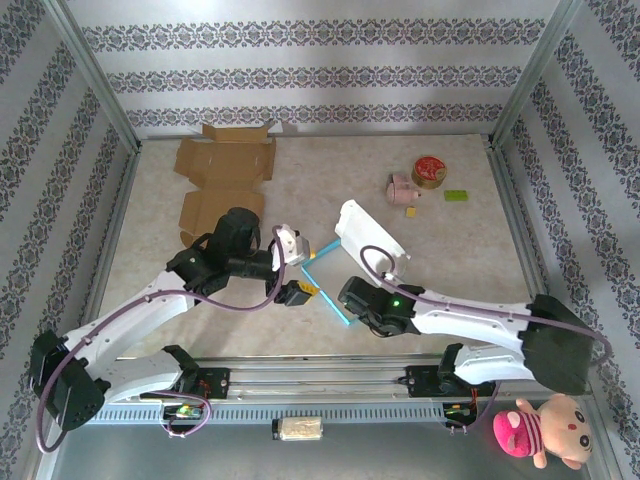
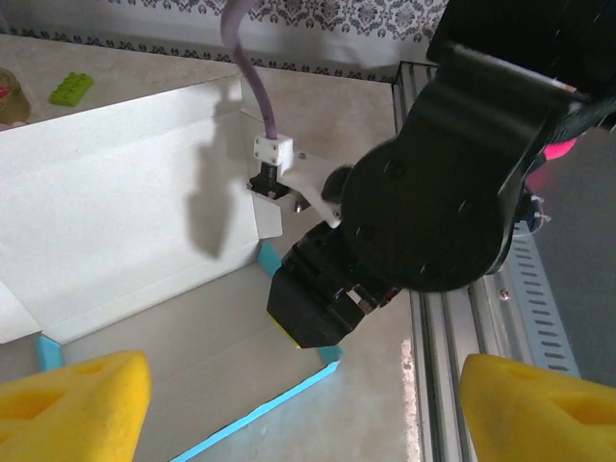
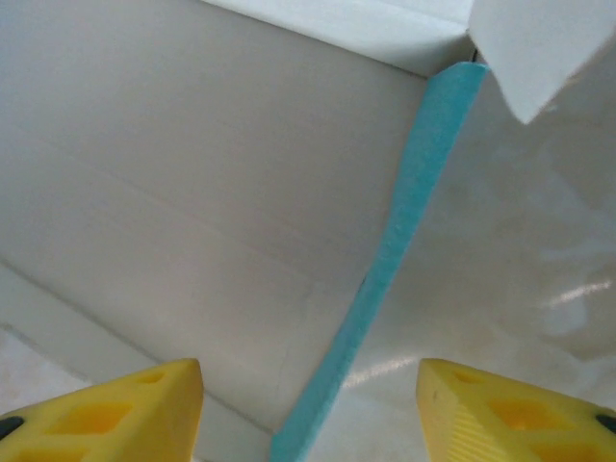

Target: Fold the paper box

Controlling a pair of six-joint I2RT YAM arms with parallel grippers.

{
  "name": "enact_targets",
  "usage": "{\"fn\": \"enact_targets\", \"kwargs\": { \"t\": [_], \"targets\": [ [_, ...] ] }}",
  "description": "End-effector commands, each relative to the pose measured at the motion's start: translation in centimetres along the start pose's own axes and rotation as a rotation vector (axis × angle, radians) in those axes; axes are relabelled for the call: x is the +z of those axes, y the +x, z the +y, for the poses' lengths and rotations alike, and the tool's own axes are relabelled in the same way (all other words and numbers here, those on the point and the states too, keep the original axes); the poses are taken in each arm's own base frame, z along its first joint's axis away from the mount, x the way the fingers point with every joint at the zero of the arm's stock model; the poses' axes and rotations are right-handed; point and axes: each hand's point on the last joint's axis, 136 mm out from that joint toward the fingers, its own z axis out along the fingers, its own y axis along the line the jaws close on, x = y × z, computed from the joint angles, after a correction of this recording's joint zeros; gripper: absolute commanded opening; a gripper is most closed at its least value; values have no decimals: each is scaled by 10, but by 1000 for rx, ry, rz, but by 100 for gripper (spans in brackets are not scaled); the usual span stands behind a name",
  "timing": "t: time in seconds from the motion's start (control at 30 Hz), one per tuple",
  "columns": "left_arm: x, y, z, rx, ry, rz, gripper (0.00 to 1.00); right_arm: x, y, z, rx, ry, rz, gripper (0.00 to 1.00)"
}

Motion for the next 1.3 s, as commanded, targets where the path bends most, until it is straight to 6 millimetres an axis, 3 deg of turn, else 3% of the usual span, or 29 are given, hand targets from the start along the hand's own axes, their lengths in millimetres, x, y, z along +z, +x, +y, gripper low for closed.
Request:
{"fn": "enact_targets", "kwargs": {
  "t": [0.0,0.17,0.23,0.37,0.5,0.57,0.7,0.8,0.9,1.0,1.1,1.13,1.17,1.27],
  "targets": [
    [3,12,5,30,-49,48,84,10,-13,7,14,17,-87,53],
    [3,15,34,7,-198,76,84,17,-31,6,-154,100,-199,31],
    [0,17,51,-20,-295,92,85,20,-40,15,-239,100,-211,22],
    [-10,28,96,-145,-553,115,88,36,-49,58,-492,-15,-188,15],
    [-31,42,139,-291,-811,148,88,57,-67,74,-655,48,-100,11],
    [-46,46,151,-350,-901,141,88,69,-76,83,-690,56,-69,11],
    [-70,45,158,-427,-961,71,90,83,-85,88,-700,62,-49,17],
    [-80,47,160,-471,-959,42,92,82,-86,88,-712,62,-44,30],
    [-89,50,167,-552,-930,46,94,58,-93,98,-728,20,-69,42],
    [-97,52,178,-603,-912,71,97,20,-108,117,-768,-73,-144,50],
    [-103,58,192,-654,-899,143,97,-10,-141,124,-792,-109,-231,57],
    [-103,61,195,-661,-888,183,97,-17,-154,125,-797,-127,-245,64],
    [-101,60,198,-662,-871,216,96,-21,-166,127,-805,-162,-238,71],
    [-90,57,204,-640,-777,323,96,-30,-188,137,-827,-277,-167,75]
  ]
}}
